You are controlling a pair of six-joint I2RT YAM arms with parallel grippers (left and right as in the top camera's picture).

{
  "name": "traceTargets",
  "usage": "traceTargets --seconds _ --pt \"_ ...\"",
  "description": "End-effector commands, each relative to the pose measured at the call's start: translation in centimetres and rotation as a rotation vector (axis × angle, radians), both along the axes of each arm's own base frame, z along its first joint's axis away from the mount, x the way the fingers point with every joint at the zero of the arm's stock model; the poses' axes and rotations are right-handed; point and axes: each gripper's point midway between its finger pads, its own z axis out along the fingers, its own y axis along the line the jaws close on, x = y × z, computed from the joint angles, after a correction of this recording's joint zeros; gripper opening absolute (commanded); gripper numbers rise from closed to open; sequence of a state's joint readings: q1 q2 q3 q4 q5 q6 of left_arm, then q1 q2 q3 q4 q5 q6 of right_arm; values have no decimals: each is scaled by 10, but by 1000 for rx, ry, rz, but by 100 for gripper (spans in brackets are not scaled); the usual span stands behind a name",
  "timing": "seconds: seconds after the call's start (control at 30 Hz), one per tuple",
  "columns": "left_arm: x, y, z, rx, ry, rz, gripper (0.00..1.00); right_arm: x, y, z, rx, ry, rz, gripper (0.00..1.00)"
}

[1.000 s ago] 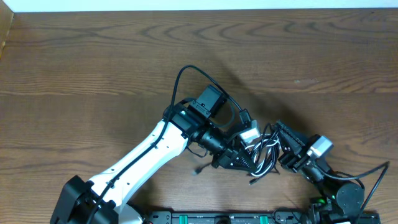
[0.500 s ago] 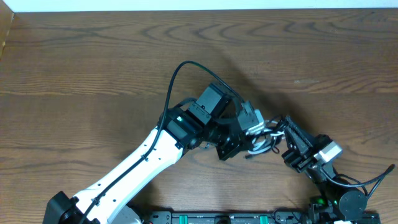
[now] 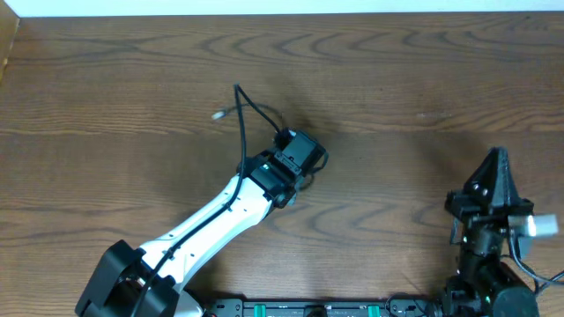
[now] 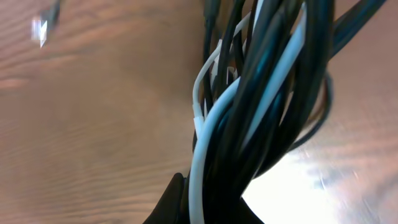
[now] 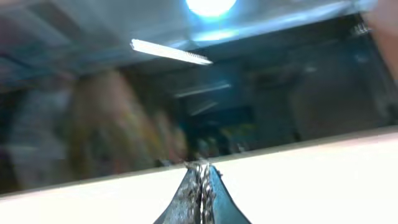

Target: Untangle cables

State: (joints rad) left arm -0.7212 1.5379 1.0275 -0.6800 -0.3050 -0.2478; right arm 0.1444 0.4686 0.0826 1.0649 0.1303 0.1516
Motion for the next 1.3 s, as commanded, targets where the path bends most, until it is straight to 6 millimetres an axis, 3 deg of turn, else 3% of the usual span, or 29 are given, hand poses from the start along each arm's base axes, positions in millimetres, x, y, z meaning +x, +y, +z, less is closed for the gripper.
traceTargets --seconds 0.0,0.1,0.2,0.27,0.37,0.47,0.53,0.6,0.7,0.83,0.93,1.13,1.27 --pt "11 -5 14 -64 -48 50 8 12 -16 -18 41 93 -82 1" --pt "-2 -43 10 -179 48 -189 8 31 -13 -50 70 241 -49 2" --pt "-22 -81 14 -307 122 -468 8 45 -6 -87 121 395 15 11" --pt "-28 -90 16 -329 129 -576 8 51 5 -114 135 511 80 16" --pt "-14 -78 15 -213 63 -606 8 54 15 -150 146 663 135 17" --pt "28 -33 24 75 -107 -457 8 52 16 -183 166 795 136 17" --pt "54 -11 45 218 -248 -346 8 50 16 -195 174 845 132 17" --pt "73 -4 66 260 -367 -269 8 48 16 -203 183 877 136 21" --pt "79 -27 81 129 -434 -286 8 47 23 -208 186 904 176 24" --pt "54 -70 88 -128 -371 -462 8 41 41 -219 162 963 276 29" --pt "34 -86 100 -254 -336 -551 8 34 55 -229 146 1018 364 54" --pt "12 -86 142 -507 -324 -549 8 13 88 -245 120 1117 572 67" --pt "6 -81 163 -741 -255 -506 8 4 103 -240 124 1122 688 76"
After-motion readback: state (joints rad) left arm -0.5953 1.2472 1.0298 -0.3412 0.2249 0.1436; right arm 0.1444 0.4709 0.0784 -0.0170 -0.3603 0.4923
